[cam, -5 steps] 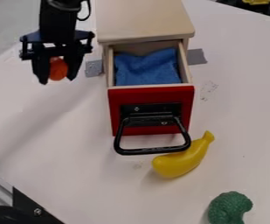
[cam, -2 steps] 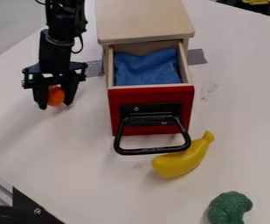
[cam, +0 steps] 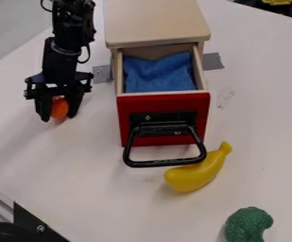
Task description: Removed the orange thing from the drawer
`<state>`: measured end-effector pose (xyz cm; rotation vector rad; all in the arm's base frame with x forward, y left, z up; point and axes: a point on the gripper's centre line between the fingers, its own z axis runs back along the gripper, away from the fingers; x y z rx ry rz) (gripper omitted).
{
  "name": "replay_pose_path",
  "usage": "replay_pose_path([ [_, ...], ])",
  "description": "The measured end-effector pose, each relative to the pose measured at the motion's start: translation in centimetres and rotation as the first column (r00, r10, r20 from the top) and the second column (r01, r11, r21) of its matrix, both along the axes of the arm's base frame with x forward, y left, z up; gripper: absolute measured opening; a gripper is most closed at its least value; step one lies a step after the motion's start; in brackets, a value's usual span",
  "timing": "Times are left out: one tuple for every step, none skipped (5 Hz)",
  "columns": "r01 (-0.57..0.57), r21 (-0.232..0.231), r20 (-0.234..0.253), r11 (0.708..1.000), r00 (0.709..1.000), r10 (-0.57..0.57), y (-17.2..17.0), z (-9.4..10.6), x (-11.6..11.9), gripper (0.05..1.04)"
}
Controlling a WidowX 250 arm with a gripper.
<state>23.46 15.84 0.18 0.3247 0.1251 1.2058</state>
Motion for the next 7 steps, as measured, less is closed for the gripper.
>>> replay_pose_path([
  [-0.002, 0.004, 0.005, 1.0, 1.0, 0.002, 0.14, 0.08, 0.02, 0.969],
  [-0.005, 0.005, 0.006, 1.0, 1.0, 0.005, 0.22, 0.13, -0.01, 0.981],
  [-0.005, 0.005, 0.005, 1.0, 1.0, 0.005, 0.21, 0.13, -0.04, 0.981],
  [-0.005, 0.005, 0.005, 1.0, 1.0, 0.005, 0.21, 0.13, -0.04, 0.981],
  [-0.005, 0.005, 0.005, 1.0, 1.0, 0.005, 0.21, 0.13, -0.04, 0.981],
  [-0.005, 0.005, 0.005, 1.0, 1.0, 0.005, 0.21, 0.13, -0.04, 0.981],
  [-0.003, 0.007, 0.004, 1.0, 1.0, 0.003, 0.25, 0.14, -0.05, 0.981],
])
